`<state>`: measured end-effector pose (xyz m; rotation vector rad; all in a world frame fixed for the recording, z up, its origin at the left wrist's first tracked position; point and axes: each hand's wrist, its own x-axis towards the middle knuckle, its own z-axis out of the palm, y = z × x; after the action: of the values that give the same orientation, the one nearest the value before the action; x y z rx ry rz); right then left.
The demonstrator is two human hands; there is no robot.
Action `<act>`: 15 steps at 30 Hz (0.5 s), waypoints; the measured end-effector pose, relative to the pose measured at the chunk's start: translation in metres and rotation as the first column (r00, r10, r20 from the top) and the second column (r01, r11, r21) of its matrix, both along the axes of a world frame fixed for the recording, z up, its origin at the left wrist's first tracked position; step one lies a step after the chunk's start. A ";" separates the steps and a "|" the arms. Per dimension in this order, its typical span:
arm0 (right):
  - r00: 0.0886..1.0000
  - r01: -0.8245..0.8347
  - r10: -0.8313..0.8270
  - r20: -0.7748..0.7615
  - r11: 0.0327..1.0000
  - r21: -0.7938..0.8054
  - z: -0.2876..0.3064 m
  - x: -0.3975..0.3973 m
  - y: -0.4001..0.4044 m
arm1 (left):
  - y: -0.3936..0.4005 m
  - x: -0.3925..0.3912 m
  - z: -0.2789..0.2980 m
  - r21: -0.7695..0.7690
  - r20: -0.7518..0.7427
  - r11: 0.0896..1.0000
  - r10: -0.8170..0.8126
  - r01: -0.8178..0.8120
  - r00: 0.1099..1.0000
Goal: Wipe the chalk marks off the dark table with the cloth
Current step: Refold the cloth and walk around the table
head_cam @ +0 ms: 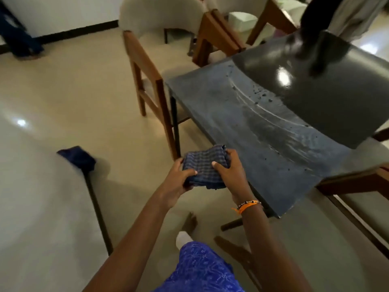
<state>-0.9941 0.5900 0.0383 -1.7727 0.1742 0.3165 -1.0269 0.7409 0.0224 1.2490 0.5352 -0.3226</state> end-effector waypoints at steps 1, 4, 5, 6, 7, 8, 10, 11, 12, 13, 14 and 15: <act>1.000 0.018 -0.018 -0.006 1.000 -0.014 -0.003 0.019 0.000 | 0.000 0.026 -0.002 0.006 0.001 1.000 -0.013 0.013 1.000; 0.995 0.073 -0.078 -0.065 0.995 -0.065 -0.006 0.075 0.000 | 0.001 0.099 -0.002 0.031 -0.013 0.997 -0.067 0.068 0.998; 0.993 0.086 -0.091 -0.078 0.994 -0.066 -0.005 0.090 0.000 | 0.000 0.119 -0.001 0.054 -0.008 0.994 -0.092 0.092 0.996; 0.990 0.109 -0.114 -0.085 0.992 -0.058 -0.006 0.109 0.000 | 0.001 0.143 0.000 0.070 0.000 0.990 -0.124 0.124 0.992; 0.986 0.137 -0.142 -0.092 0.989 -0.055 -0.006 0.127 0.000 | 0.000 0.165 0.002 0.075 0.005 0.984 -0.160 0.159 0.987; 0.980 0.172 -0.177 -0.093 0.983 -0.057 -0.006 0.145 -0.001 | 0.000 0.186 0.002 0.072 0.006 0.978 -0.196 0.195 0.981; 0.958 0.269 -0.274 -0.080 0.961 -0.072 -0.009 0.180 -0.004 | -0.003 0.228 0.000 0.053 0.018 0.962 -0.270 0.268 0.963; 0.942 0.321 -0.327 -0.076 0.944 -0.080 -0.012 0.198 -0.006 | -0.006 0.249 -0.001 0.043 0.031 0.949 -0.315 0.314 0.949; 0.923 0.369 -0.376 -0.078 0.925 -0.094 -0.015 0.212 -0.008 | -0.009 0.267 -0.002 0.040 0.043 0.933 -0.360 0.358 0.932; 0.900 0.419 -0.428 -0.082 0.902 -0.108 -0.018 0.231 -0.010 | -0.012 0.288 -0.004 0.037 0.053 0.913 -0.408 0.406 0.911; 0.875 0.465 -0.476 -0.084 0.876 -0.128 -0.022 0.249 -0.011 | -0.016 0.308 -0.006 0.036 0.058 0.891 -0.453 0.452 0.890; 0.850 0.508 -0.522 -0.076 0.849 -0.144 -0.025 0.269 -0.013 | -0.020 0.330 -0.007 0.043 0.061 0.869 -0.496 0.494 0.866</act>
<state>-0.7252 0.5773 0.0131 -1.7483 0.7533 0.0119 -0.6965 0.7212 0.0152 1.4103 0.1466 -0.7036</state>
